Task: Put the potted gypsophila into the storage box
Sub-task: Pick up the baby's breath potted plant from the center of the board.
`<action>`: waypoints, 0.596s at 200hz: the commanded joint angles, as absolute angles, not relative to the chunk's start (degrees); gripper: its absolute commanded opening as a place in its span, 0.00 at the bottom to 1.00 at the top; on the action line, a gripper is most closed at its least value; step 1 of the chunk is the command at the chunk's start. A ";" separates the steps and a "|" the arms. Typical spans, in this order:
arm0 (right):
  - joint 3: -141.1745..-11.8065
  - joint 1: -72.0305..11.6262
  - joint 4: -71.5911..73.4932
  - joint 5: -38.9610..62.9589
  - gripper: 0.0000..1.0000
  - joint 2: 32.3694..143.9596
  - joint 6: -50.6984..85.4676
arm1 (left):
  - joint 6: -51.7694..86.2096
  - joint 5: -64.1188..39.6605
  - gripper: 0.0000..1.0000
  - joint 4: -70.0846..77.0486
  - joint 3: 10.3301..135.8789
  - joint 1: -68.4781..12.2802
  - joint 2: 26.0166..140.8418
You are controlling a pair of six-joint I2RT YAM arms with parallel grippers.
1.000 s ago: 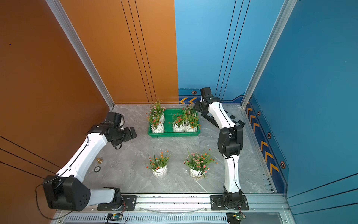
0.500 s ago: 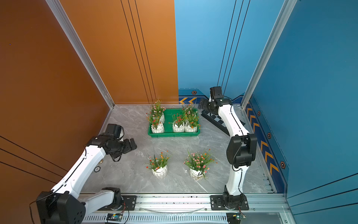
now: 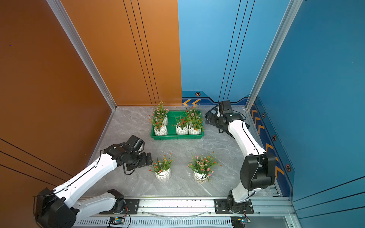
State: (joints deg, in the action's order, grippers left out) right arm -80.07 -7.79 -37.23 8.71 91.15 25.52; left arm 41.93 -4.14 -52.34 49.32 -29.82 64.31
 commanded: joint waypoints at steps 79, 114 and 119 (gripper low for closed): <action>-69.03 -5.21 -33.76 8.45 1.00 84.55 26.03 | 47.20 -0.80 0.87 -53.79 48.59 -41.00 69.12; -67.76 -5.01 -33.42 8.88 1.00 84.29 26.10 | 46.62 0.00 0.73 -53.70 49.70 -42.17 72.14; -67.66 -4.93 -33.40 8.88 1.00 84.29 26.11 | 46.50 0.13 0.71 -53.68 49.91 -42.31 72.64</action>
State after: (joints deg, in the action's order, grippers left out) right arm -68.90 -5.34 -34.33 8.75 85.38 25.54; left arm 46.72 -2.11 -52.14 48.47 -41.34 70.96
